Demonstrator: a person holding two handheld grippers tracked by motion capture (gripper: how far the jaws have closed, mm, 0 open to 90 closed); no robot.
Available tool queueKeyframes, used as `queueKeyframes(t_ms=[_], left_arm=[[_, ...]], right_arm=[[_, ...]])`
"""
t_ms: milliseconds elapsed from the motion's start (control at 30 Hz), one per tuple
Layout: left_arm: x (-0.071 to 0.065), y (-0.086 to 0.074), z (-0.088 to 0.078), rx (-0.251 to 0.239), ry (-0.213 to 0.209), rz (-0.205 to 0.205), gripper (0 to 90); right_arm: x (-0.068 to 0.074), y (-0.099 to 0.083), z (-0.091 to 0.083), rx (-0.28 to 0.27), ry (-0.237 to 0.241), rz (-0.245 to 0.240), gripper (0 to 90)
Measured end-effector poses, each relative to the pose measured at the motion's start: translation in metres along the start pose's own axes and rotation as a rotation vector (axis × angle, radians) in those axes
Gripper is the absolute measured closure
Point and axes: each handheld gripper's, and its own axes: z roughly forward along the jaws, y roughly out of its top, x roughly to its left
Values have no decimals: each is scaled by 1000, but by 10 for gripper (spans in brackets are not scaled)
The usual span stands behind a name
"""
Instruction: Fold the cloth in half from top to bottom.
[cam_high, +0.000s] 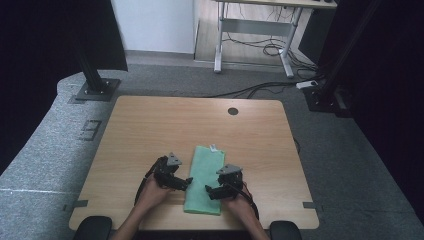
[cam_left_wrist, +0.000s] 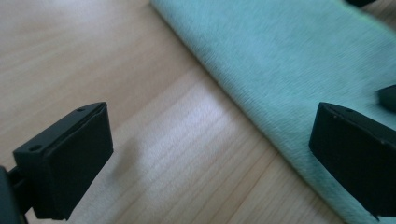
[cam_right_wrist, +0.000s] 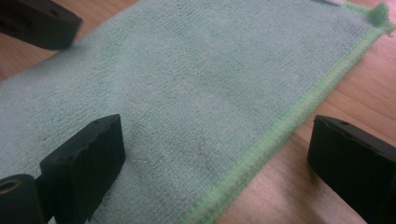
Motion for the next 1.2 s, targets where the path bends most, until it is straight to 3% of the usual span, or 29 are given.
queueKeyframes(t_ms=[100,267,333,400,667,833,1200], left_arm=[[-1,-6,3,23,17,10,0],[-4,-10,1,21,18,-11,0],[-5,-12,0,22,20,-14,0],[-6,-14,-1,18,25,-19,0],[-7,-14,-1,16,33,-26,0],[-7,-14,-1,16,33,-28,0],[-7,-14,-1,16,29,-26,0]], right_arm=[[2,-2,-2,-1,4,-2,40],[2,0,-2,11,25,-17,47],[-1,1,-3,17,45,-1,48],[-5,3,-3,16,66,16,48],[-30,22,-3,10,47,56,62],[-48,38,-2,9,18,73,143],[-72,65,12,41,-19,44,509]])
